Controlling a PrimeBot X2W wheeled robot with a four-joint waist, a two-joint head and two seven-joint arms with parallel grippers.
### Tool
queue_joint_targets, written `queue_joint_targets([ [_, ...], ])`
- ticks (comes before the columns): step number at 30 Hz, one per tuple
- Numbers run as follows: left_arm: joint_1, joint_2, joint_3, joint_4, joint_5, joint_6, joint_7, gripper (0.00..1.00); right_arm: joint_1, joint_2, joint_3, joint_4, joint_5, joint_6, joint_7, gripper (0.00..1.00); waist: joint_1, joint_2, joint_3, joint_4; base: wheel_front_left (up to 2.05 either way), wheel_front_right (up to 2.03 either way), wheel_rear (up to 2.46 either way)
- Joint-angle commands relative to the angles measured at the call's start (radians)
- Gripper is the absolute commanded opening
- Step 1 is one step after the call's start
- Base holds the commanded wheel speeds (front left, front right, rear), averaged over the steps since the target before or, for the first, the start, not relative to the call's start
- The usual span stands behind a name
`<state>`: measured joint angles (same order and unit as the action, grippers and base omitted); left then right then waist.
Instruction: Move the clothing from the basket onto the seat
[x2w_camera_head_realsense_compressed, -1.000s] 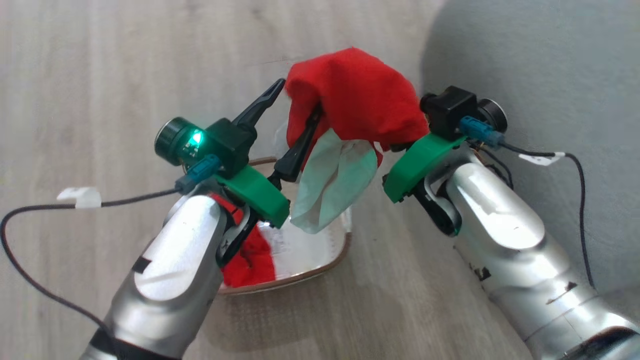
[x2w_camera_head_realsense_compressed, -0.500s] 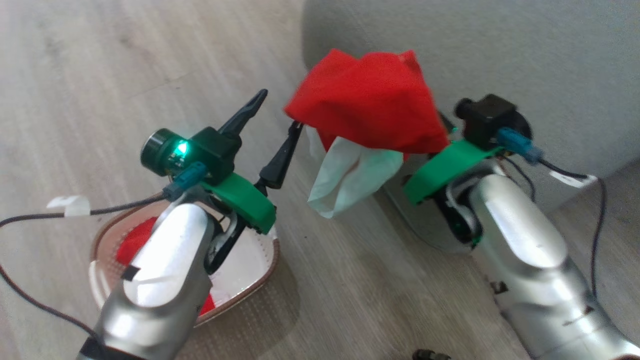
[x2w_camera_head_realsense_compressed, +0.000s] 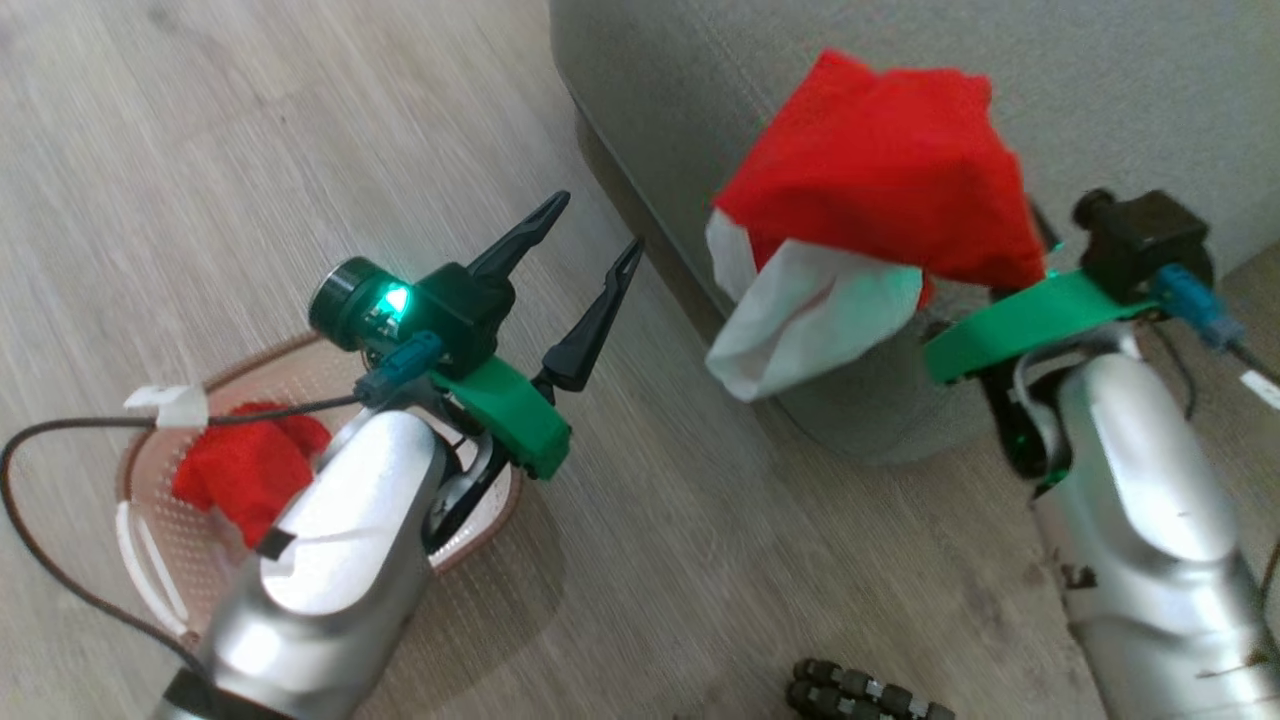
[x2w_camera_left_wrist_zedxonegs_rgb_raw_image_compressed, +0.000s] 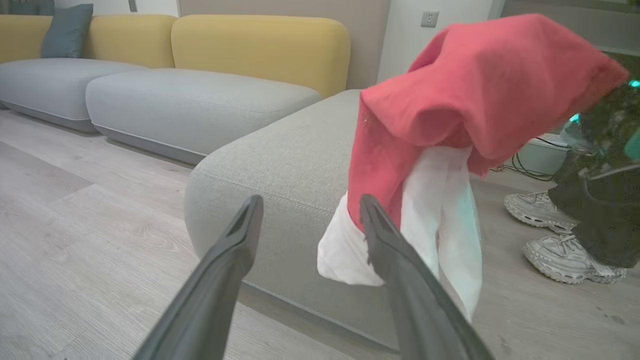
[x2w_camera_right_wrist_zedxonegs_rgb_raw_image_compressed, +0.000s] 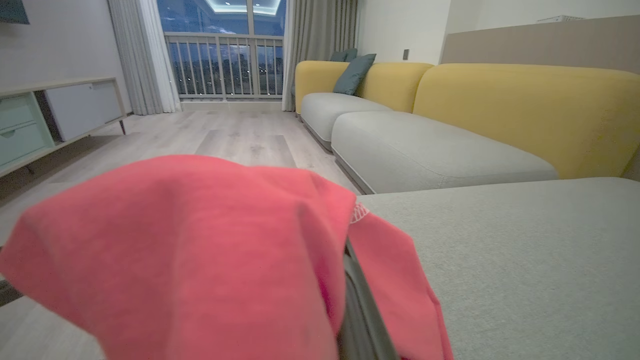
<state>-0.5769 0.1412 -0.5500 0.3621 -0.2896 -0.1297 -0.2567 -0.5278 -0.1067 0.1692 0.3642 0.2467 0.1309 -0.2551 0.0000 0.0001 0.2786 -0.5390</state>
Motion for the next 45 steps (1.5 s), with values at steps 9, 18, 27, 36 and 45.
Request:
queue_joint_targets([
  [9, -0.086, 0.074, -0.02, -0.059, -0.005, -0.001, -0.005, 1.0, -0.197, -0.032, -0.149, 0.035, -0.088, 0.0, -0.007, 0.0, 0.0, -0.0001, 0.157, 0.053, 0.0, 0.0, 0.0],
  [18, -0.146, 0.124, -0.084, -0.083, -0.027, -0.001, -0.005, 1.0, -0.397, -0.107, -0.386, 0.153, -0.171, 0.0, -0.007, 0.0, 0.0, -0.0001, 0.291, 0.171, 0.0, 0.0, 0.0],
  [27, -0.218, 0.162, -0.143, -0.128, -0.034, -0.001, -0.005, 1.0, -0.65, -0.229, -0.644, 0.284, -0.29, 0.0, -0.007, 0.0, 0.0, -0.0001, 0.435, 0.264, 0.0, 0.0, 0.0],
  [36, -0.234, 0.184, -0.202, -0.139, -0.05, -0.001, -0.005, 1.0, -0.745, -0.298, -0.907, 0.346, -0.442, 0.0, 0.054, 0.0, 0.0, -0.0001, 0.515, 0.323, 0.0, 0.0, 0.0],
  [45, -0.217, 0.214, -0.197, -0.139, -0.061, -0.001, -0.005, 1.0, -0.66, -0.268, -1.057, 0.419, -0.516, 0.0, 0.075, 0.29, 0.0, -0.0001, 0.549, 0.346, 0.0, 0.0, 0.0],
])
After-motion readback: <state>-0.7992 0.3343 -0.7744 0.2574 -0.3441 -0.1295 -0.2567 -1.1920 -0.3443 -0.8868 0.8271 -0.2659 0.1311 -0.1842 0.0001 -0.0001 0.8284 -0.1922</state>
